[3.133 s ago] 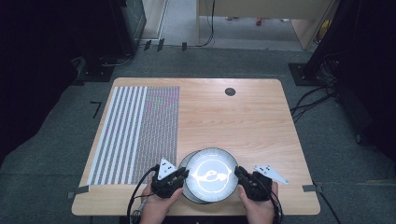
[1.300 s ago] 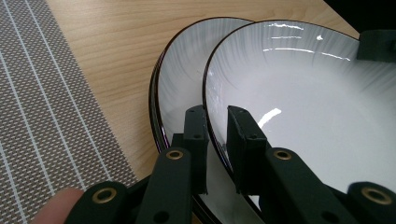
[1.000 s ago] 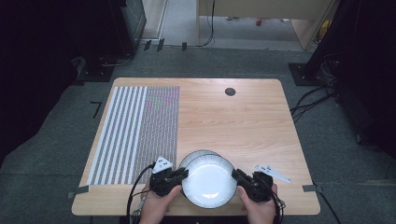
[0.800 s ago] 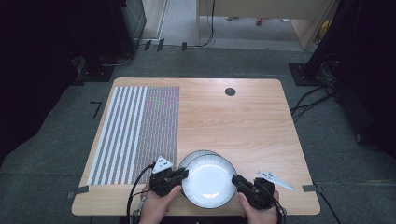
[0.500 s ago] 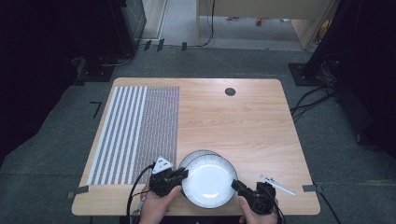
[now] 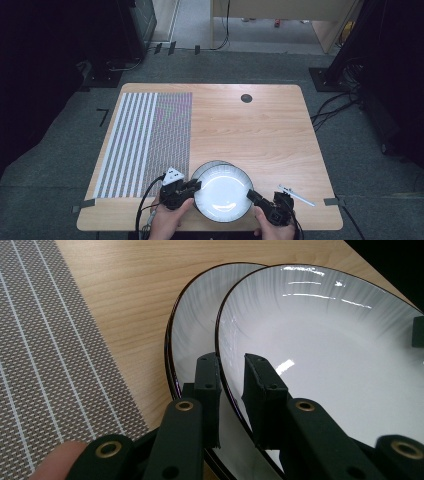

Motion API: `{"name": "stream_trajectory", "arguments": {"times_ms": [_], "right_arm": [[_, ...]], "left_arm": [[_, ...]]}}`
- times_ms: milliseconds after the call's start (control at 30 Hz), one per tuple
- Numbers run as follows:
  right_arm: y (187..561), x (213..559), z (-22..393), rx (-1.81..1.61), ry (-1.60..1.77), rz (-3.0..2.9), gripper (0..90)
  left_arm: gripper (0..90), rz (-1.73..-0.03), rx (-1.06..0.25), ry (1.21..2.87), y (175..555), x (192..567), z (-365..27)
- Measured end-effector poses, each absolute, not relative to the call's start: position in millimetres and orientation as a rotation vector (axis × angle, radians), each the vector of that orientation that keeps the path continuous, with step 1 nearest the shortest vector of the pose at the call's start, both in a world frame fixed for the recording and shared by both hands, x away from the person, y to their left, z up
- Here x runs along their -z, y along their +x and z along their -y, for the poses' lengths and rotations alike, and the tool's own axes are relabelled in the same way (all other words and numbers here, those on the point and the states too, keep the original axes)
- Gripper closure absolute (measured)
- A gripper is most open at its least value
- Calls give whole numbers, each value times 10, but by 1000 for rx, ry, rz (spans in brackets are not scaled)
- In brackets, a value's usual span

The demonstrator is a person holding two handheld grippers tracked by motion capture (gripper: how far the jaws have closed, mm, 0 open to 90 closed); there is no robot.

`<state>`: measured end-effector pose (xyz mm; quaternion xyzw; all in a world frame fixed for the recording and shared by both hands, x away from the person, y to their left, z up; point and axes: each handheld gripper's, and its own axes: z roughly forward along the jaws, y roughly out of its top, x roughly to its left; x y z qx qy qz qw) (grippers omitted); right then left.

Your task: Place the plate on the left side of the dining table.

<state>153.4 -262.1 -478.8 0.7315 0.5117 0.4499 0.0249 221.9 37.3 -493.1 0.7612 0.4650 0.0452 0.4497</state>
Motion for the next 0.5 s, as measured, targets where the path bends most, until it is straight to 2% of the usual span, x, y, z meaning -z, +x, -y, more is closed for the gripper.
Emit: {"name": "stream_trajectory", "arguments": {"times_ms": [500], "right_arm": [[1628,4867,2648,-1505,2273,-1467,841]], "left_arm": [[778,-1164,-57,1843,2252,4921,-417]]}}
